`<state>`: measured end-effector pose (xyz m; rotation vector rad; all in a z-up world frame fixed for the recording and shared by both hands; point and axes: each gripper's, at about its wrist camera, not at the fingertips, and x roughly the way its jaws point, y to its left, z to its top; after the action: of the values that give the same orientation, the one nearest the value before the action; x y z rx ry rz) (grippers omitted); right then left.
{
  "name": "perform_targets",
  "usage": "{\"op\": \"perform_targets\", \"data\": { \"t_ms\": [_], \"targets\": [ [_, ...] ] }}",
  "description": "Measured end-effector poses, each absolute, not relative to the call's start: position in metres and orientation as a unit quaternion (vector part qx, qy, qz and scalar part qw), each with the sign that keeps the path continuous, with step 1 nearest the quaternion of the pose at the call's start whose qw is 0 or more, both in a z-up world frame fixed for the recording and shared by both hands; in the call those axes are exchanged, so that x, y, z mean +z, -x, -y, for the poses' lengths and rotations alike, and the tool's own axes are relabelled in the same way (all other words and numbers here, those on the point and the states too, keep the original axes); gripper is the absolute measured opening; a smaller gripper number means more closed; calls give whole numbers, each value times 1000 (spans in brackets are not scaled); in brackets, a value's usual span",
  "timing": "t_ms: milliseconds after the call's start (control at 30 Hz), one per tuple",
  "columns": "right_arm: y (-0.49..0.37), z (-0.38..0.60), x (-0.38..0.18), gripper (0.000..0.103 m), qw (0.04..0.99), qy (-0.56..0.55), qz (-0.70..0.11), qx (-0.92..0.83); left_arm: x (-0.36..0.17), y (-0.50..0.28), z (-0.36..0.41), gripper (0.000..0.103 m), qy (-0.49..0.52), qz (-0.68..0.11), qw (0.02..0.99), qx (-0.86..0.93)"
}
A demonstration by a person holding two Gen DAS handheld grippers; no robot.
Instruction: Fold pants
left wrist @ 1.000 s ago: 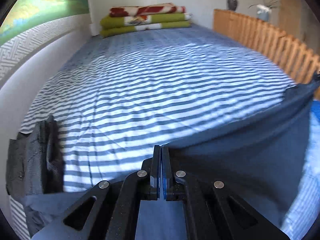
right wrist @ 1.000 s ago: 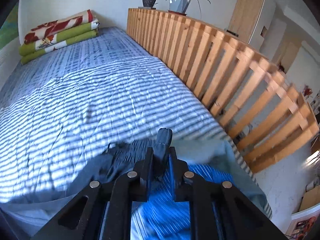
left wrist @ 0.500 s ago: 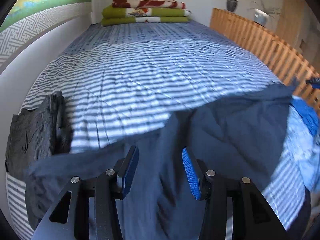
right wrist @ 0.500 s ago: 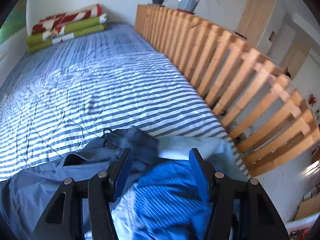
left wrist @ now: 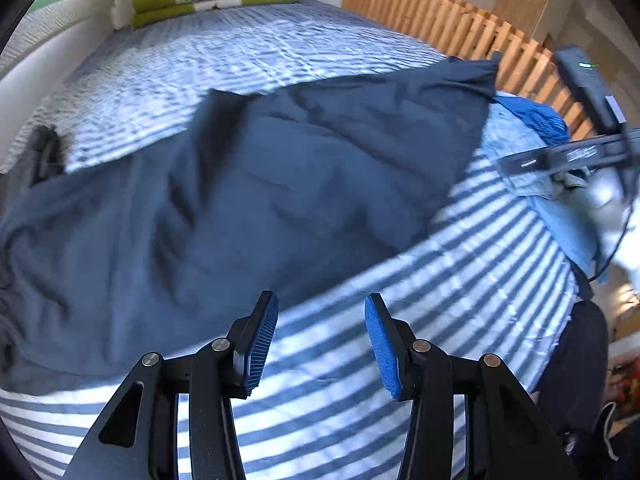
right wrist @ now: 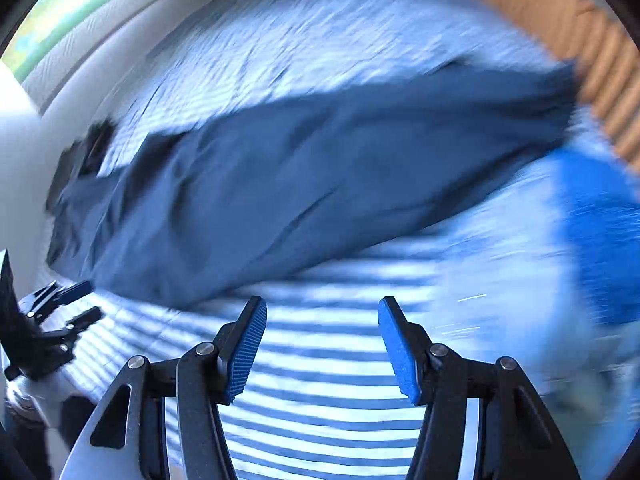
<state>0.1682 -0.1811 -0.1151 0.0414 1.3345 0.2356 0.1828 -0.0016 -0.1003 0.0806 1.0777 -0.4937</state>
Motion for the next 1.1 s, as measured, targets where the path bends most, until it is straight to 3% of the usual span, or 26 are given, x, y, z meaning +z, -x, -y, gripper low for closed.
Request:
{"op": "perform_targets", "data": {
  "t_ms": [167,300,533,733,1100],
  "targets": [
    [-184,121,-153,53,754,2,-640,150,-116,-180,26,49,-41,-517,814,-261],
    [-209,111,-156,39,756,-38,-636,146,-127,-182,49,49,-39,-525,801,-283],
    [-249,114,-159,39,768,-64,-625,124,-143,-196,80,49,-91,-517,802,-285],
    [-249,150,-159,39,762,-145,-616,137,-119,-238,53,49,-82,-489,835,-240],
    [-190,135,-124,40,801,-41,-568,186,-102,-310,4,49,-23,-495,844,-207]
  ]
}}
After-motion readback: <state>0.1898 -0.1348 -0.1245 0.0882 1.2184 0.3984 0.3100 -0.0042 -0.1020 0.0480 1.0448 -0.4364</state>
